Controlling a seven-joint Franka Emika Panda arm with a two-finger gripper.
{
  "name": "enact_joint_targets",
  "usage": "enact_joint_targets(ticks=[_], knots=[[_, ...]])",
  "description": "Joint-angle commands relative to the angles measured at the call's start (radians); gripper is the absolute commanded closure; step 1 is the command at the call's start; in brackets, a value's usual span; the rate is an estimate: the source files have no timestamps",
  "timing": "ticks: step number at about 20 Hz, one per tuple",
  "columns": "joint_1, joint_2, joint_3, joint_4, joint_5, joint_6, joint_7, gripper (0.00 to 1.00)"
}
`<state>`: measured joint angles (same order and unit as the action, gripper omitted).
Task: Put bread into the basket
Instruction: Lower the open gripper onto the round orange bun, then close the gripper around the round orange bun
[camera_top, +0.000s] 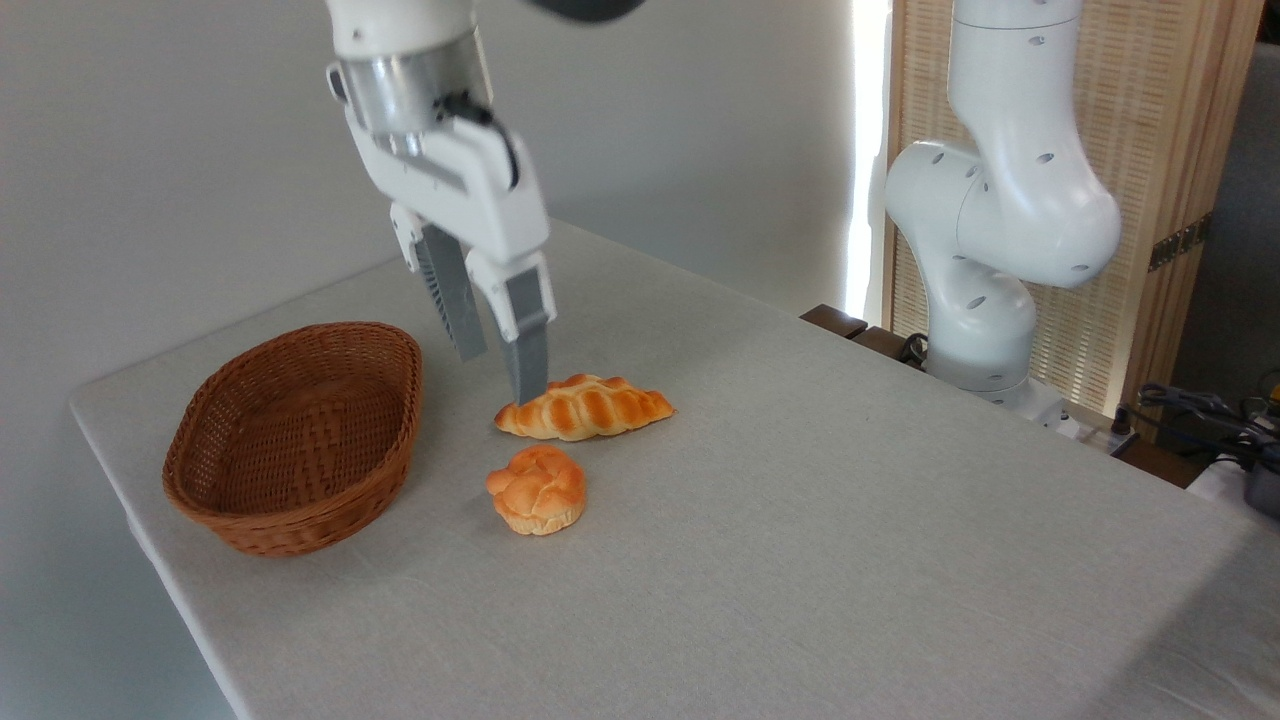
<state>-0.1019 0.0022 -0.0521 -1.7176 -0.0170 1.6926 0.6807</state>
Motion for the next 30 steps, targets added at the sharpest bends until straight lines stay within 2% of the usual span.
enact_joint_targets(ticks=[1,4,8,14,15,16,17,18,27,30], knots=[[-0.004,-0.011,-0.025,-0.143,0.006,0.103,-0.007,0.00],[-0.007,-0.004,-0.040,-0.210,0.008,0.179,0.002,0.00],[-0.007,0.015,-0.046,-0.270,0.008,0.309,0.069,0.00],[-0.007,0.035,-0.051,-0.335,0.008,0.337,0.132,0.00],[-0.007,0.035,-0.051,-0.336,0.003,0.335,0.132,0.11],[-0.007,0.033,-0.051,-0.336,-0.004,0.335,0.134,0.48],[-0.007,0.033,-0.052,-0.335,-0.011,0.335,0.134,0.76],[-0.007,0.033,-0.052,-0.335,-0.023,0.335,0.134,0.86],[-0.007,0.033,-0.052,-0.329,-0.026,0.326,0.146,0.86],[-0.005,0.028,-0.051,-0.230,-0.029,0.274,0.137,0.82]])
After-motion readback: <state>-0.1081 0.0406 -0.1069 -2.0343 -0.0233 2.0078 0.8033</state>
